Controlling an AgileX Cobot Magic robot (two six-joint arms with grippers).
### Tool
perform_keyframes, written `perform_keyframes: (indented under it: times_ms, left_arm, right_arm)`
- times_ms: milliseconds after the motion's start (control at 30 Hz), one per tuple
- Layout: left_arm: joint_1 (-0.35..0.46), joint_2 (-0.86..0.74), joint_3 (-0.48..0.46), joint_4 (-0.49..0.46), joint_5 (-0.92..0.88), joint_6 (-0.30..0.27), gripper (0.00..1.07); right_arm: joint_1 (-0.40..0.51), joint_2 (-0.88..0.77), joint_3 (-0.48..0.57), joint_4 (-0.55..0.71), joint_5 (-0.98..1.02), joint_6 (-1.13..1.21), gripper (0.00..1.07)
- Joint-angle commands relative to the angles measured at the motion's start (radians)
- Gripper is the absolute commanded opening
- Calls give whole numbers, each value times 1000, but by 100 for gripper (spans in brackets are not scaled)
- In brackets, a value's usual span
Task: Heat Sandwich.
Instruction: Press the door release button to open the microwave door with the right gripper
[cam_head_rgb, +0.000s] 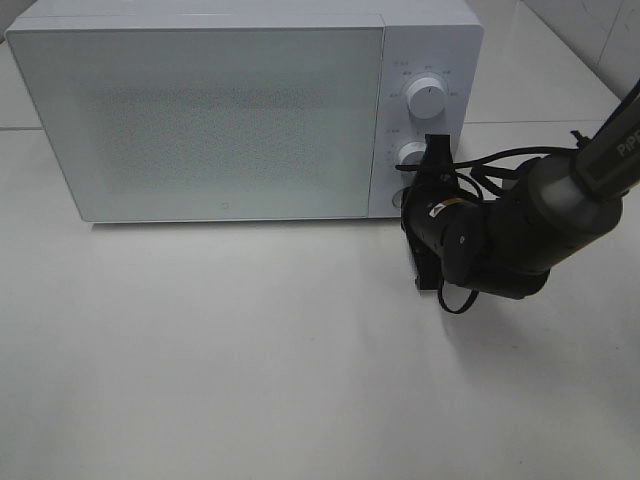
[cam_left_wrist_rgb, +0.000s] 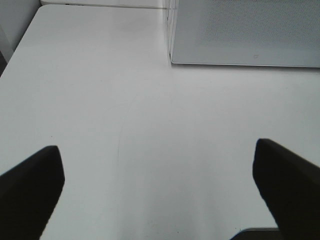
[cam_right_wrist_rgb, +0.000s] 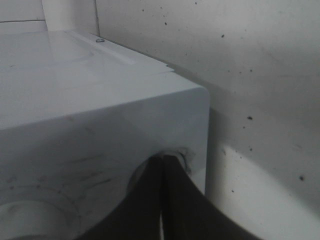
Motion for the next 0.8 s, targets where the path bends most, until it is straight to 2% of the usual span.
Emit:
perform_keyframes:
  times_ms: [33,200,367,600,800]
  left_arm:
    - [4,-16,3,-3,-15,-1,98]
    - [4,-16,3,-3,-15,-2,98]
    - [4,-16,3,-3,-15,-2,98]
    - [4,-16,3,-3,-15,-1,98]
    - [4,-16,3,-3,-15,-1,98]
  right_arm:
    - [-8,-4,-34,-31,-60,-2,0]
    - [-8,0,-60,-34,-69,-11,0]
    - [-8,38,-108,-38,-199,-15,0]
    - [-11,83,-179,-38,-248,-21,0]
    - [-11,88,-182,-40,-246,-21,0]
